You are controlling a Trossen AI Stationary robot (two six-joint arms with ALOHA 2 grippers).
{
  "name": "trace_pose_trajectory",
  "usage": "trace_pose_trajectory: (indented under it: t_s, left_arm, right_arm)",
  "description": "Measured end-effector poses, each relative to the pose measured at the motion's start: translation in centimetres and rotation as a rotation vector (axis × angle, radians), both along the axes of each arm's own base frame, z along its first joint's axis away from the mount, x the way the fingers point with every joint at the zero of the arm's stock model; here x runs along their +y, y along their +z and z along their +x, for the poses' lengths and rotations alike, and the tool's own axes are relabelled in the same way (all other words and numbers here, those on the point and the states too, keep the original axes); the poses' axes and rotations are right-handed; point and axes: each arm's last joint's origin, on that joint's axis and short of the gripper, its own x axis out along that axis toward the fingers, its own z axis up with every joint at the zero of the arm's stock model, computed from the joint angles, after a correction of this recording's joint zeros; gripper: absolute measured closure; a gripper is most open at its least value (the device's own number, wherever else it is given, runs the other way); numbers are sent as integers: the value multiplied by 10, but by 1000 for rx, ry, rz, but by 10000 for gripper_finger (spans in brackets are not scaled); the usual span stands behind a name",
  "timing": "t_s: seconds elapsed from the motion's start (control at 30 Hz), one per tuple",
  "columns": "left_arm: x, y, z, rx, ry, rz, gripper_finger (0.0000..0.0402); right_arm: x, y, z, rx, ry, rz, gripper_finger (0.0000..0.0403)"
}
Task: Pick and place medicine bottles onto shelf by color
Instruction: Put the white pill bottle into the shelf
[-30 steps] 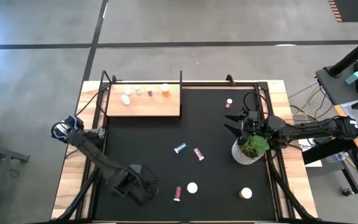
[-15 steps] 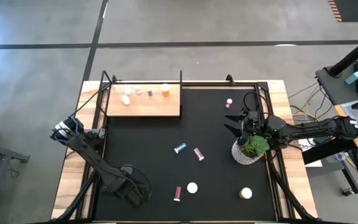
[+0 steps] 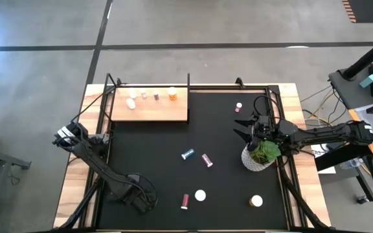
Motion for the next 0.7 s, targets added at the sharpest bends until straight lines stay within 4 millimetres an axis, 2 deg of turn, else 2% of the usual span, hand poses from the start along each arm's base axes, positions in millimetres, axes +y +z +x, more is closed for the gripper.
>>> trace_pose_trajectory:
  t_s: [0.13, 0.5, 0.7]
  left_arm:
    - [0, -2, 0, 9, -6, -21, 171]
    - [0, -3, -2, 32, -9, -34, 276]
    - [0, -3, -1, 30, -6, -32, 276]
  right_arm:
    - [0, 0, 0, 0, 0, -1, 177]
    - [0, 0, 0, 0, 0, 0, 177]
    - [0, 0, 0, 0, 0, 0, 177]
